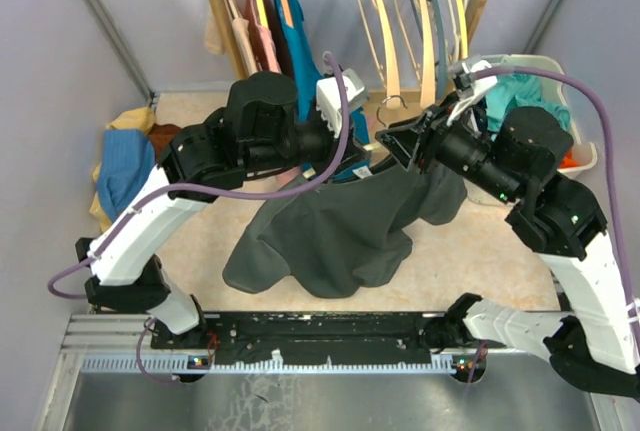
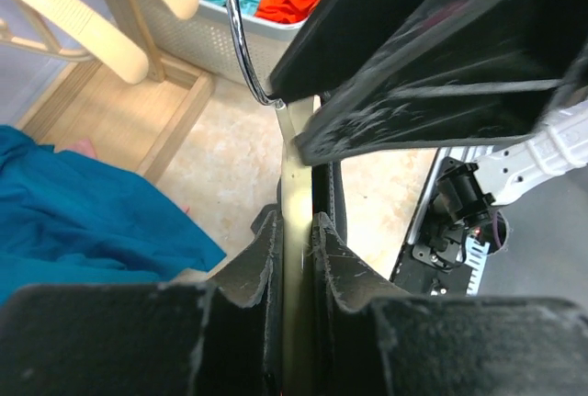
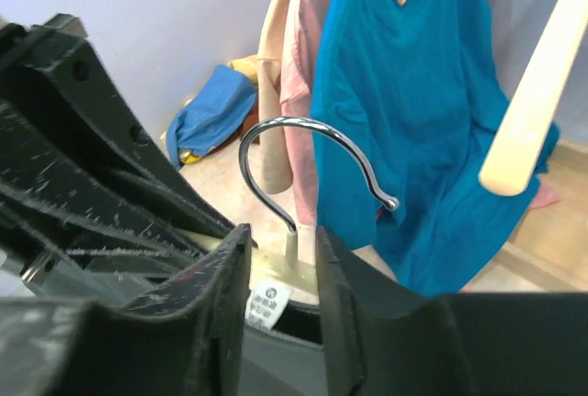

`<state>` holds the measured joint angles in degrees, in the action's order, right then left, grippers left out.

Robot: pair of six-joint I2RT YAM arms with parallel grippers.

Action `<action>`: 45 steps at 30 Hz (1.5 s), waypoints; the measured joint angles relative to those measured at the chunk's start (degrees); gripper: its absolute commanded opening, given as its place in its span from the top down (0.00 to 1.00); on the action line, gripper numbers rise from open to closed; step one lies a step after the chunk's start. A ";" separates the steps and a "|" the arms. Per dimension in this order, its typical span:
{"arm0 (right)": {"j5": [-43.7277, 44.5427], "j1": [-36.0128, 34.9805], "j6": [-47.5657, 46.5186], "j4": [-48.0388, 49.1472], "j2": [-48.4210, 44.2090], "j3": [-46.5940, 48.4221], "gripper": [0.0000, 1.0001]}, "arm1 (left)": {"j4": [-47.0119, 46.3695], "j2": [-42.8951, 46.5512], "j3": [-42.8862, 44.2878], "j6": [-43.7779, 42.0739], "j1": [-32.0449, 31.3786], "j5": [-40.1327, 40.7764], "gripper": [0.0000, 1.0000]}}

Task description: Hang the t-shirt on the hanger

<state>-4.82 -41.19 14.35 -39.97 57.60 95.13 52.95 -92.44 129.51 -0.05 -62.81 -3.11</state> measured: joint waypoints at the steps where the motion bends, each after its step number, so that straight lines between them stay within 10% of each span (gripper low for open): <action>1: 0.35 -0.04 0.09 0.07 -0.44 0.00 0.55 | 0.09 0.44 -0.81 0.00 0.24 0.24 1.00; 7: 4.44 -0.07 0.52 -1.33 -4.96 -0.02 0.37 | 0.46 3.52 -4.15 0.07 0.57 1.81 1.00; 35: 17.81 -0.07 4.70 -2.05 -15.56 -19.76 0.30 | 2.43 14.62 -0.66 0.46 0.57 3.93 1.00; 38: 17.40 -0.07 3.67 -0.79 -13.90 -18.10 0.41 | 2.36 14.88 0.07 0.46 0.57 3.06 1.00; 45: 14.69 -0.07 1.79 2.05 -12.09 -15.21 1.00 | 2.23 15.52 1.31 0.46 0.57 1.25 1.00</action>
<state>9.87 -41.25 16.14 -37.91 45.52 79.92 55.18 -76.93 130.82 0.40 -62.24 -1.87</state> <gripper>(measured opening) 0.129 0.176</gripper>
